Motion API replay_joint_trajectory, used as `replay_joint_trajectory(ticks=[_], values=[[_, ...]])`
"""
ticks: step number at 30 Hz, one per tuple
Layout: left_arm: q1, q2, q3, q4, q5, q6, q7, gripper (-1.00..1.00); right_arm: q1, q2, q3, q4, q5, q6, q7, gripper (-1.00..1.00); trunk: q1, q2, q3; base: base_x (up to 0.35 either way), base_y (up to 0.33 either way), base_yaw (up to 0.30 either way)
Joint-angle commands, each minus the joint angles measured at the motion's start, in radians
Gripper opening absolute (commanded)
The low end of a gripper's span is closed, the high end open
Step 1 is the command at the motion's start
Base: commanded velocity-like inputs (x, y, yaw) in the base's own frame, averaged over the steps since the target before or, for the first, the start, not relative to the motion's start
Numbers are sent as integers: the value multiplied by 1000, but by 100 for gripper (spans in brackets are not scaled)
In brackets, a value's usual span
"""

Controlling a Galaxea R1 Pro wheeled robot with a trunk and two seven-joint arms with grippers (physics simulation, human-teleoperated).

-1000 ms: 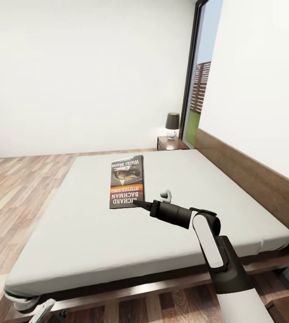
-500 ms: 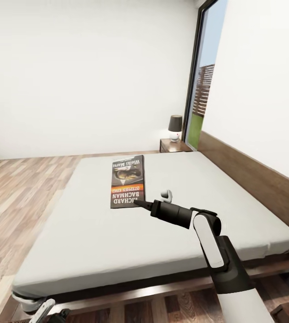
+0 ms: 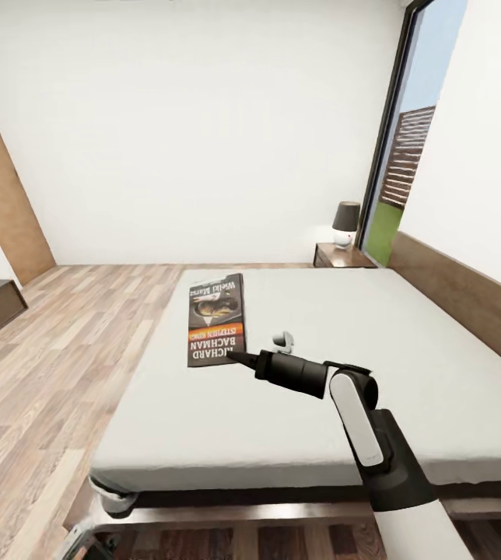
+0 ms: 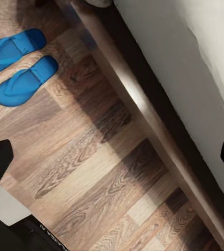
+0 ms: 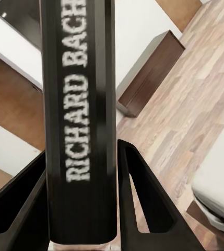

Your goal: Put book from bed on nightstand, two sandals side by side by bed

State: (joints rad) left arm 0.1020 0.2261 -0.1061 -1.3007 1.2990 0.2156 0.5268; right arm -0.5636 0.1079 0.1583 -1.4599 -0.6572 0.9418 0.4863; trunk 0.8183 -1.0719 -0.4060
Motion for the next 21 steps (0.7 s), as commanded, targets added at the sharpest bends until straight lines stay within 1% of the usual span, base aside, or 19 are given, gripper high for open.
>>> replay_joint_trajectory(ticks=[1, 5, 17, 21], values=[[0, 1, -1, -2, 5, 1, 5, 100, -1, 1, 0, 0, -4, 6, 1, -100, 0, -1, -1, -25, 285, 285], [0, 1, -1, -2, 5, 1, 5, 100, -1, 1, 3, 0, -4, 6, -8, -100, 0, -1, -1, -93, 282, 286], [-1, 1, -1, -1, 5, 2, 4, 100, -1, 2, 5, 0, -4, 5, -15, -100, 0, -1, -1, -202, 264, 287], [0, 1, -1, -2, 5, 2, 4, 100, -1, 2, 6, 0, -3, 5, -15, -100, 0, -1, -1, -111, 292, 287]])
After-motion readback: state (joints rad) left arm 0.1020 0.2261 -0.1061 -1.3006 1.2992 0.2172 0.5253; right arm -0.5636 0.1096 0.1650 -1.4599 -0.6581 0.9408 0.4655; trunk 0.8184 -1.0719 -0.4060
